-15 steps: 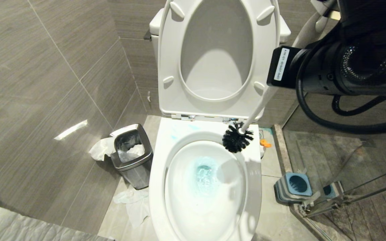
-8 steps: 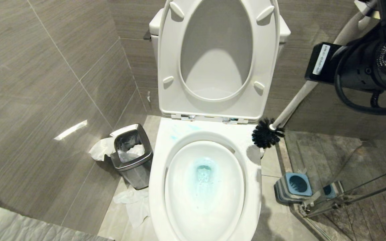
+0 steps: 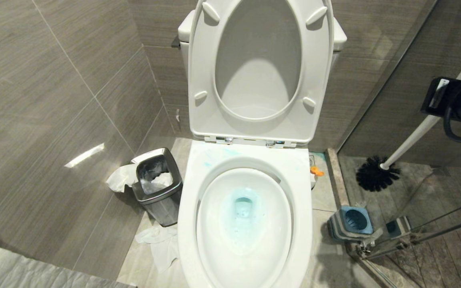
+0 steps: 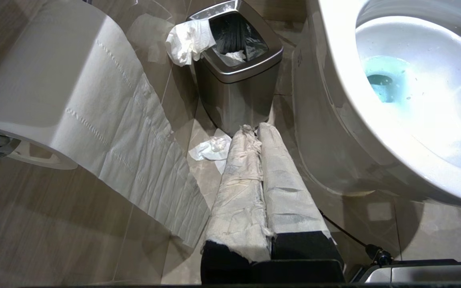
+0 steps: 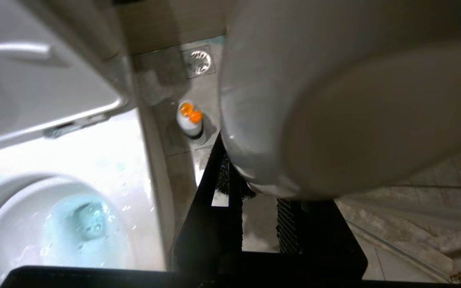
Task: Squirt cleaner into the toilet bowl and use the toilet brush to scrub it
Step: Put the toilet brush back
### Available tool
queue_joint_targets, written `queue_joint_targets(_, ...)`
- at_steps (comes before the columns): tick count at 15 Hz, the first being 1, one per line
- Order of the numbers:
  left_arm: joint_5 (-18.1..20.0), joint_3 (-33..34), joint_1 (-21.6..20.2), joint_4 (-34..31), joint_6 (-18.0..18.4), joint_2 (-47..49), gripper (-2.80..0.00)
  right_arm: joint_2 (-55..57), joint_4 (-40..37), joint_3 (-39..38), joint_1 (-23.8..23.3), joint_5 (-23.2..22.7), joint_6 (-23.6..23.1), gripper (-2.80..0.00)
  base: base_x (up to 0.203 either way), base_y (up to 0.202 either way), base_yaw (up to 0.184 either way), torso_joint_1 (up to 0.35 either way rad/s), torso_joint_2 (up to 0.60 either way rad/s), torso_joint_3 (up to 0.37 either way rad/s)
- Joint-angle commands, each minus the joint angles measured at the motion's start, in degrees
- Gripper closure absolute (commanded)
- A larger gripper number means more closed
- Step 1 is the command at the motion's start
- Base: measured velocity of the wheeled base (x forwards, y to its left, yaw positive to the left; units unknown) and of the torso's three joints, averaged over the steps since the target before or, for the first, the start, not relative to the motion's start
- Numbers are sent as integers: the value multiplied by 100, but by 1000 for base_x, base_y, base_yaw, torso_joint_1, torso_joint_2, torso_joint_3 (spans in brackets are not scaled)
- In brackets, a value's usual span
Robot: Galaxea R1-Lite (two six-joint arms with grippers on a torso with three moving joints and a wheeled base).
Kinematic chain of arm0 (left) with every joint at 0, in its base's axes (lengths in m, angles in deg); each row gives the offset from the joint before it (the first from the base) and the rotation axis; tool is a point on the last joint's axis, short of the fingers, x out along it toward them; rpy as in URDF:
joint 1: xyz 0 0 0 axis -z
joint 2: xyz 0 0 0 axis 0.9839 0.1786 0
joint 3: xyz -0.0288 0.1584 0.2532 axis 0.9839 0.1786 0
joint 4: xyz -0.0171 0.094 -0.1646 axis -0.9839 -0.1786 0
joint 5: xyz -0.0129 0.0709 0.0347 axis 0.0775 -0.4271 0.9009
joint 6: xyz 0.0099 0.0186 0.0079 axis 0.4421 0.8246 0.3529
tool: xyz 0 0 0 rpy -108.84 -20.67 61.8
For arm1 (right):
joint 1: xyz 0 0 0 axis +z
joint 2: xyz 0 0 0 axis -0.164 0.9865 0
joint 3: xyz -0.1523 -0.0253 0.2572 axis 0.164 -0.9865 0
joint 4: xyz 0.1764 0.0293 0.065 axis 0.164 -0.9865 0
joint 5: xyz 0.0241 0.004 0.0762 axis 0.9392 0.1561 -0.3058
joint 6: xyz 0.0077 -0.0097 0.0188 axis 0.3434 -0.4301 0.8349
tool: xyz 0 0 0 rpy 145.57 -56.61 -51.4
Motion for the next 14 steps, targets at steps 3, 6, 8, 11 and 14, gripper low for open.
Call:
queue_joint_targets(3,1,0,0,-3,2,9,0,-32,1186,-1124,-1208,-880,-610,0,0,0,0,0,0,0)
queue_joint_targets(6,1,0,0,-3,2,9,0,353,2749,-2239,-1763,-1575,-880,0,0,0,0,0,0,0)
queue_joint_targets(8,-4,0,0,-3,2,9,0,783,3488,-2620,-1966,-1829,-912,0,0,0,0,0,0,0)
queue_joint_targets(11,1,0,0,-3,2,9,0,1145,3891,-2973,-2215,-2033,-933,0,0,0,0,0,0,0)
queue_joint_targets(14,1,0,0,-3,2,9,0,1558,4082,-2997,-2430,-2086,-940,0,0,0,0,0,0,0)
